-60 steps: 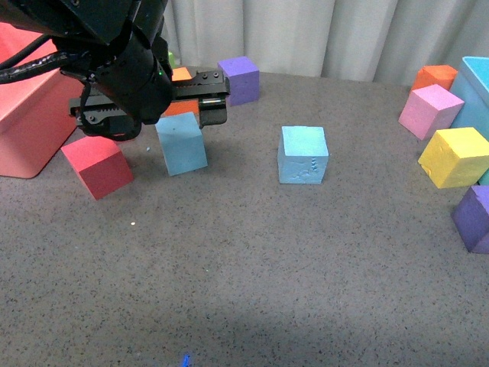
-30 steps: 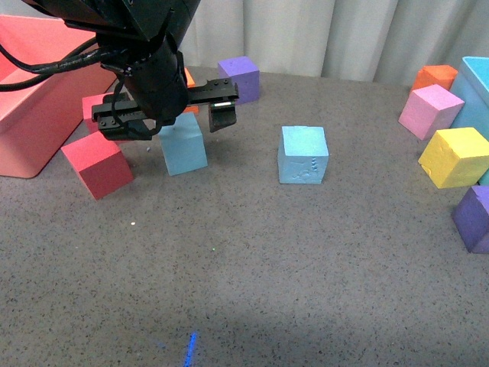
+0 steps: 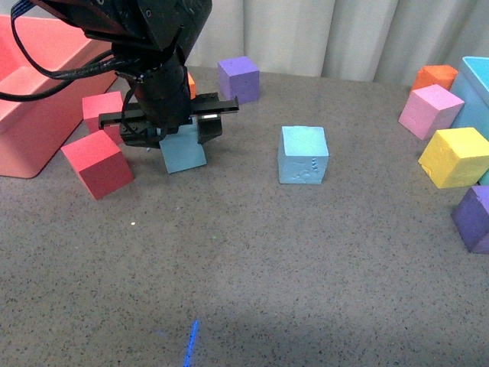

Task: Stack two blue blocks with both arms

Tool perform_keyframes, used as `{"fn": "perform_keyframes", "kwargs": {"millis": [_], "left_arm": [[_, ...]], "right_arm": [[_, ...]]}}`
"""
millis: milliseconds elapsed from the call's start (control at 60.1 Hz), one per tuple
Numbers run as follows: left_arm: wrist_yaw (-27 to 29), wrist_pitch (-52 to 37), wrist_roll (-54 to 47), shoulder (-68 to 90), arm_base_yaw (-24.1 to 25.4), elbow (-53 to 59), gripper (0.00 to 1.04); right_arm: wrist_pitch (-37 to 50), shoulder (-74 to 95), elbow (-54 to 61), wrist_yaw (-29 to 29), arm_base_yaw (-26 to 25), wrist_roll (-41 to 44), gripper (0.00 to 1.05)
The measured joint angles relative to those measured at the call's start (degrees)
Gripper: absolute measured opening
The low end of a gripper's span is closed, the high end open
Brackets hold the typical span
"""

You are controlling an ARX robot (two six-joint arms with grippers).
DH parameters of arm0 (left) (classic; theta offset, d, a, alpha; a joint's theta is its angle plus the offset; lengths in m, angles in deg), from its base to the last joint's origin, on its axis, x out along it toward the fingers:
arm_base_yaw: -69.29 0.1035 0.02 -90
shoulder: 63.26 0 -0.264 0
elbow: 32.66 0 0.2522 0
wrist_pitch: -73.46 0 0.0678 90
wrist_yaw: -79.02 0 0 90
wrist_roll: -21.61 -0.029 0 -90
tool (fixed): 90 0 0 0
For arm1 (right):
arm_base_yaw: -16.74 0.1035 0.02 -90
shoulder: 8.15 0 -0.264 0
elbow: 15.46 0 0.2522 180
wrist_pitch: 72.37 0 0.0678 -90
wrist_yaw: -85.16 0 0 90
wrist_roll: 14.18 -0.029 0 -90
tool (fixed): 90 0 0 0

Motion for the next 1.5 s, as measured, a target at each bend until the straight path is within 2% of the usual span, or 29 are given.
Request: {"fn": "perform_keyframes", "kwargs": {"millis": [233, 466, 632, 815, 1198, 1497], "left_arm": [[-0.9, 0.2, -0.9, -4.2, -2.4, 2.6, 0.48], [-0.2, -0.7, -2.2, -12.5, -9.3, 4.0, 0.47], [1.0, 2.2, -2.1, -12.1, -14.5, 1.8, 0.47], [2.6, 5.8, -1.5, -7.9, -17.3, -4.6, 0.47], [4.4, 11.9, -0.6, 0.9, -18.9, -18.3, 0.47], [5.0, 12.9, -1.6, 2.9, -18.7, -19.3, 0.47]], "right_arm": [[0.0, 0.0, 0.0, 0.0, 0.0, 0.0, 0.95], [0.0, 0.0, 0.0, 0.0, 0.0, 0.0, 0.95], [0.0, 0.0, 0.0, 0.0, 0.0, 0.0, 0.95], [0.0, 0.0, 0.0, 0.0, 0.0, 0.0, 0.95], [0.0, 0.0, 0.0, 0.0, 0.0, 0.0, 0.95], [0.0, 0.0, 0.0, 0.0, 0.0, 0.0, 0.95]]}}
